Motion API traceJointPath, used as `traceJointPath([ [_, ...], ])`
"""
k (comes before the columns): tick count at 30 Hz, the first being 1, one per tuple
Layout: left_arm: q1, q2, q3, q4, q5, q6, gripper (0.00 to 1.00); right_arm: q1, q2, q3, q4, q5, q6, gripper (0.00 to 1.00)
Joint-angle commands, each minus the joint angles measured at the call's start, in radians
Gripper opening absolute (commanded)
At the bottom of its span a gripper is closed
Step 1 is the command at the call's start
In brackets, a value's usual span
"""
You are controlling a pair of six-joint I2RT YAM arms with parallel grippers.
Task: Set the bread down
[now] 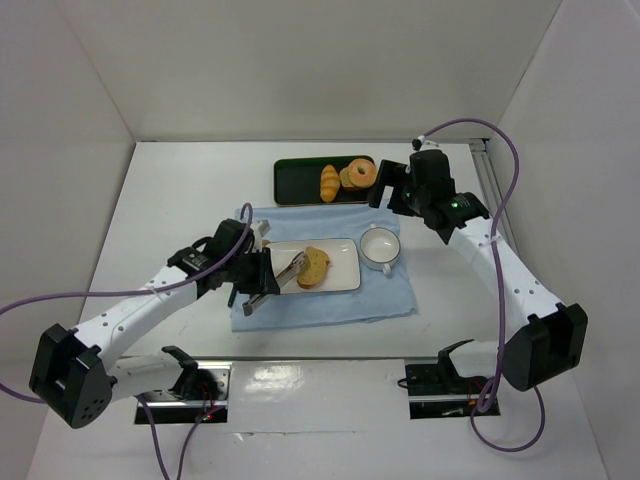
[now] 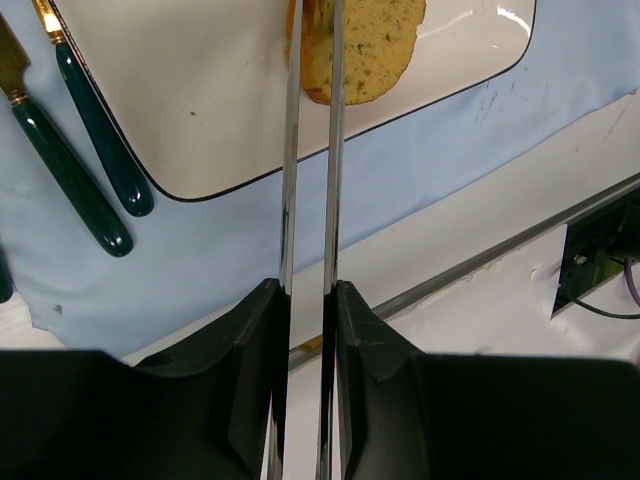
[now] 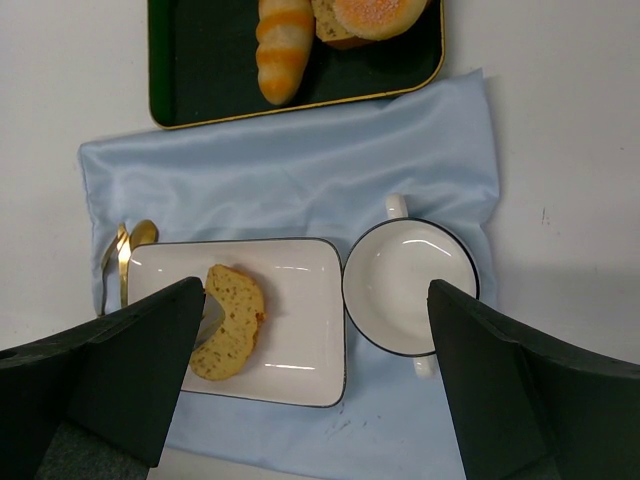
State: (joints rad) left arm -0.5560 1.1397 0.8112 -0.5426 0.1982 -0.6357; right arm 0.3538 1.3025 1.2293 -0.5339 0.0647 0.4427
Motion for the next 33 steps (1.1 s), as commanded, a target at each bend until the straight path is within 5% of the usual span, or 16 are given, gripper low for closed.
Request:
traceJointPath([
  [1, -0.005, 0.0, 0.043, 0.035, -0.009, -0.012, 0.08, 0.01, -0.042, 0.007, 0.0, 0.014, -0.018, 1.0],
  [15, -0.005, 0.0, 0.129, -0.066, -0.049, 0.018, 0.4, 0.01, -0.032, 0.007, 0.038, -0.016, 0.001, 1.0],
  [33, -0.005, -0.018, 0.129, -0.076, -0.049, 0.028, 0.55, 0.01, -0.042, -0.013, 0.048, -0.016, 0.001, 1.0],
])
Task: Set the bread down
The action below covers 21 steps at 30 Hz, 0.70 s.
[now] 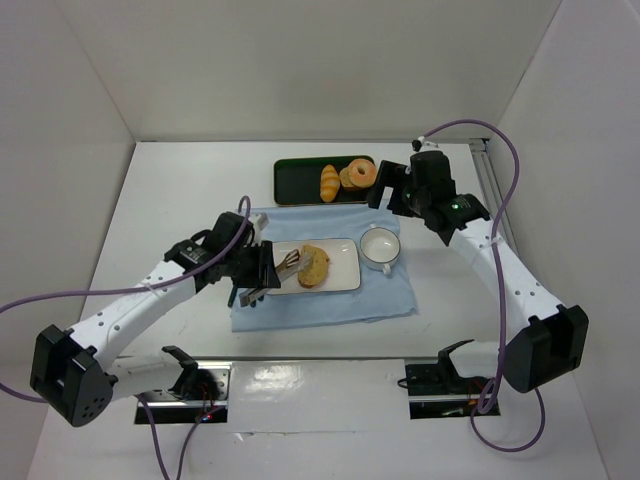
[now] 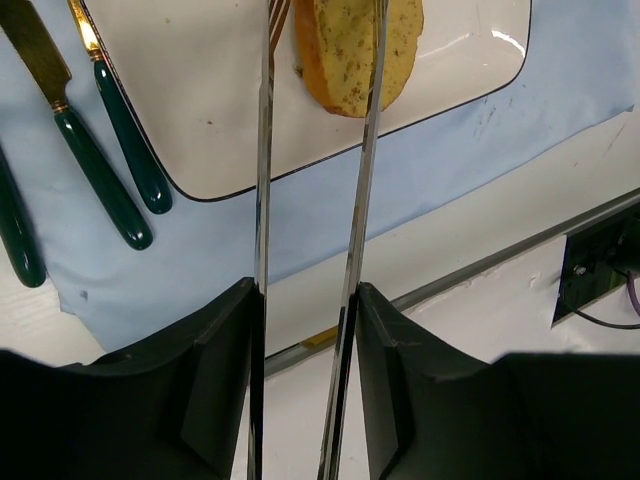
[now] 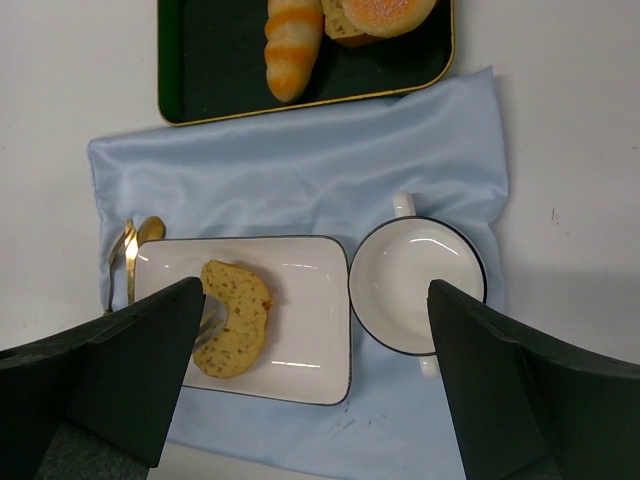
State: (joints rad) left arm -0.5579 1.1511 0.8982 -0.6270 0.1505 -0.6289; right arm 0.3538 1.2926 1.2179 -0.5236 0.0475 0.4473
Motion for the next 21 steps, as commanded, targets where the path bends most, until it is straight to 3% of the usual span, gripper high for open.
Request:
traceJointPath([
  [1, -0.004, -0.03, 0.042, 0.009, -0.002, 0.021, 0.55, 0.01, -0.032, -0.001, 0.037, 0.002, -0.004, 1.0],
  [14, -0.004, -0.082, 0.105, -0.123, -0.25, -0.009, 0.57, 0.01, -0.032, -0.001, 0.047, -0.008, -0.004, 1.0],
  [17, -0.004, -0.143, 0.137, -0.123, -0.339, -0.009, 0.57, 0.01, -0.032, -0.001, 0.047, -0.008, -0.004, 1.0],
  [21, -0.004, -0.228, 0.18, -0.123, -0.565, -0.009, 0.57, 0.01, -0.022, -0.001, 0.047, -0.008, -0.004, 1.0],
])
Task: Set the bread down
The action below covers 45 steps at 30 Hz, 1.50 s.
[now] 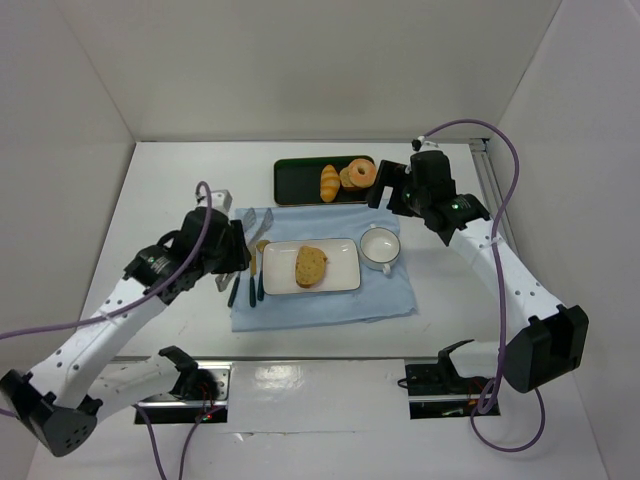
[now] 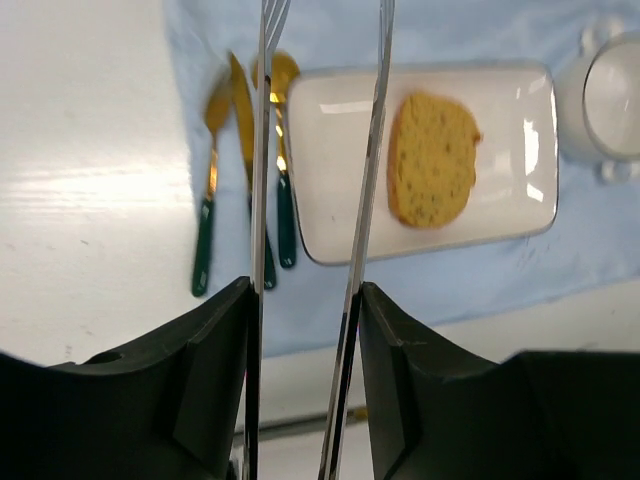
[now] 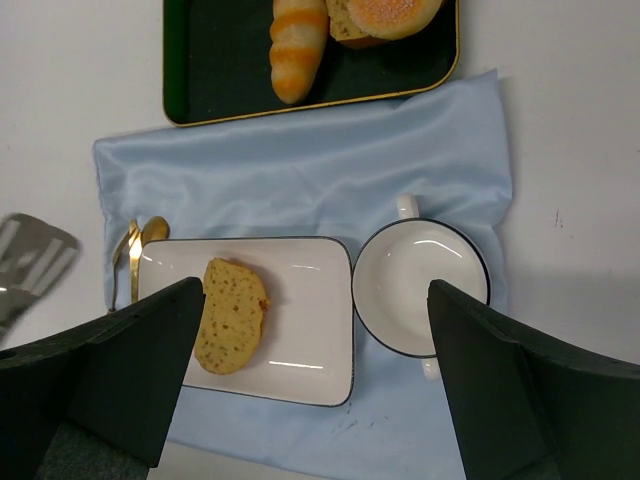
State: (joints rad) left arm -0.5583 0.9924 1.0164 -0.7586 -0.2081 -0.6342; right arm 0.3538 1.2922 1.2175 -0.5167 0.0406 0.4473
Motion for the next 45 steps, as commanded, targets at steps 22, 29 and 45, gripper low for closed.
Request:
traceJointPath([
  [22, 0.484, 0.196, -0.136, 0.28, -0.058, 0.205, 0.54, -0.019, -0.041, -0.021, 0.04, -0.039, -0.022, 1.0],
  [29, 0.557, 0.327, -0.145, 0.337, 0.029, 0.235, 0.54, -0.039, -0.041, -0.012, 0.04, -0.048, -0.022, 1.0],
  [45, 0.586, 0.574, -0.11, 0.397, 0.033, 0.235, 0.53, -0.078, -0.013, -0.003, 0.058, -0.088, -0.032, 1.0],
])
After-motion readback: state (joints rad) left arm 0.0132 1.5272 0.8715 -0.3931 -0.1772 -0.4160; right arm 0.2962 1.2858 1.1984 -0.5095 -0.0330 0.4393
